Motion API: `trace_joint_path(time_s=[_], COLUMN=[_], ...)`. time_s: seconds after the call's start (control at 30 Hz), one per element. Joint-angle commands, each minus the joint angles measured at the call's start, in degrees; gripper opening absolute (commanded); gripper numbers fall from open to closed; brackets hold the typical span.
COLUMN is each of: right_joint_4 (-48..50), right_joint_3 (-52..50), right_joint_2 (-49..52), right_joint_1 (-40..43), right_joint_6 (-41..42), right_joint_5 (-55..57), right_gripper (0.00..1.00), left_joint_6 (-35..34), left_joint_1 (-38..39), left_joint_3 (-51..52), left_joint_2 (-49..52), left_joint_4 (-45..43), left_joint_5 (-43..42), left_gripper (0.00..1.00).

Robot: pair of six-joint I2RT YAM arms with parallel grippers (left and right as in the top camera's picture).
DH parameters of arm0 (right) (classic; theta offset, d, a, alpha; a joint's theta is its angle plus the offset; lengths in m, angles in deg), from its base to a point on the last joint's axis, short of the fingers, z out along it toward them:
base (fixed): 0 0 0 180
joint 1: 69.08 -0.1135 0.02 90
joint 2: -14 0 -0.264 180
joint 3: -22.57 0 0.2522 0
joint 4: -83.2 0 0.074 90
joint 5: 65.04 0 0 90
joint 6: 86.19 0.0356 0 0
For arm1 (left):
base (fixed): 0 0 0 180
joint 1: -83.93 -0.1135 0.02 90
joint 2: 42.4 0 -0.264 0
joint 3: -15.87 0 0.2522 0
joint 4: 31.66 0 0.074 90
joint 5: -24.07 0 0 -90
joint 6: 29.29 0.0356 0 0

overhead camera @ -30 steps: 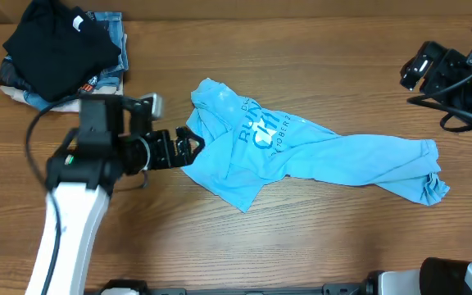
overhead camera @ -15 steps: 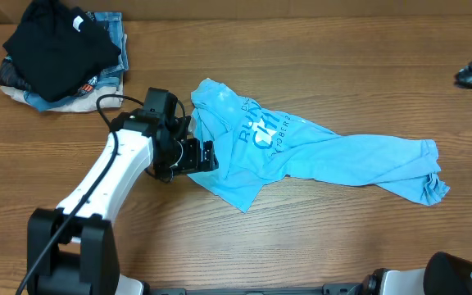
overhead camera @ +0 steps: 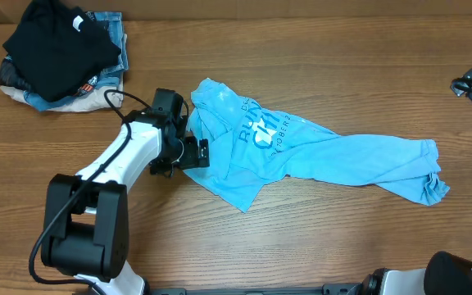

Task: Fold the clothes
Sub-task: 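Reach the left gripper to the T-shirt's left edge and grasp it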

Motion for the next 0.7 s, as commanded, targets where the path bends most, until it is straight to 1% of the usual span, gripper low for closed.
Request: trace_joint_path(time_s=[0.0,0.2,0.4,0.57,0.67], right_joint_4=[0.1,-0.1,-0.1,-0.1,-0.1], right_joint_3=[-0.5,-0.5,-0.5,-0.5,-0.5], right_joint_2=[-0.2,-0.2,-0.2,-0.2,-0.2], right_joint_1=[0.1,0.1,0.1,0.1,0.1], right_joint_6=[0.3,0.3,0.3,0.3,0.3], right_joint_5=[1.7,1.7,1.7,2.6,3.0], right_gripper=[1.00,1.00,1.00,1.00,1.00], left_joint_6=[-0.3,1.8,2.8,4.3,4.2], left_joint_1=[0.1,0.2,2.1,5.2,6.1], left_joint_3=[-0.8,-0.8,-0.8,-0.8,-0.8], left_joint_2=[1.4,1.7,1.7,1.8,1.8], left_joint_4=[-0.9,-1.8,-2.1,-2.5,-2.3], left_joint_5=[1.0,1.3,4.8,6.7,8.6], left_gripper=[1.00,1.00,0.95,0.98,0.98])
